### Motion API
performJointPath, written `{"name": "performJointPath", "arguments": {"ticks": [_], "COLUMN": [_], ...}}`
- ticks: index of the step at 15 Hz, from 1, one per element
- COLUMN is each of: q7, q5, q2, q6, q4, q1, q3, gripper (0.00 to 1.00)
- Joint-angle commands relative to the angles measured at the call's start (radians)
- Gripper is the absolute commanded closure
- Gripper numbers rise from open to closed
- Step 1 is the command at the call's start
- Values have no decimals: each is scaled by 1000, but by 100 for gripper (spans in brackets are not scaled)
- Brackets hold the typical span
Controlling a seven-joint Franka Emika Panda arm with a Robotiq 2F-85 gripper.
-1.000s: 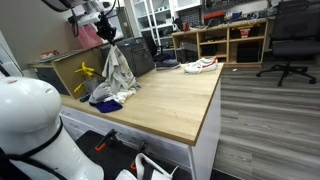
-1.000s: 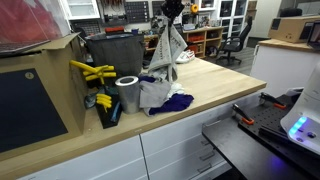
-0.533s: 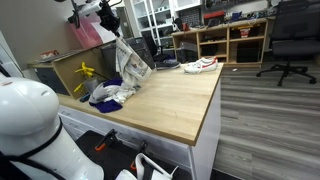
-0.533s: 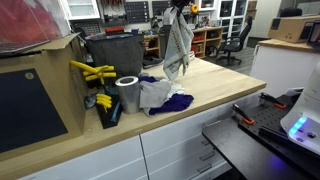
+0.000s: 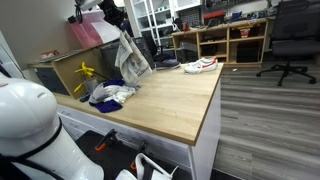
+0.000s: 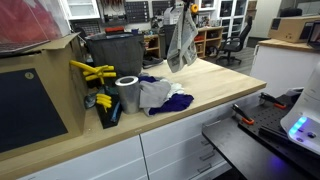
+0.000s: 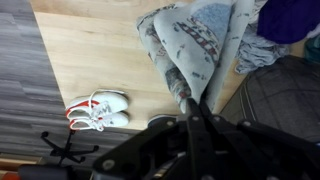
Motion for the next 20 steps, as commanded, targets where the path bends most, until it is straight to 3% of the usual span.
{"name": "performJointPath", "arguments": {"ticks": [1,13,20], "q7": [23,39,80], "q5": [-16,-153,-214], "q2": [0,50,49], "q6": [-47,-52,-50], "q4": [9,1,-5], "q1": [-19,-120,-122], "q3": [-15,-111,-108], "gripper": [99,99,99]}}
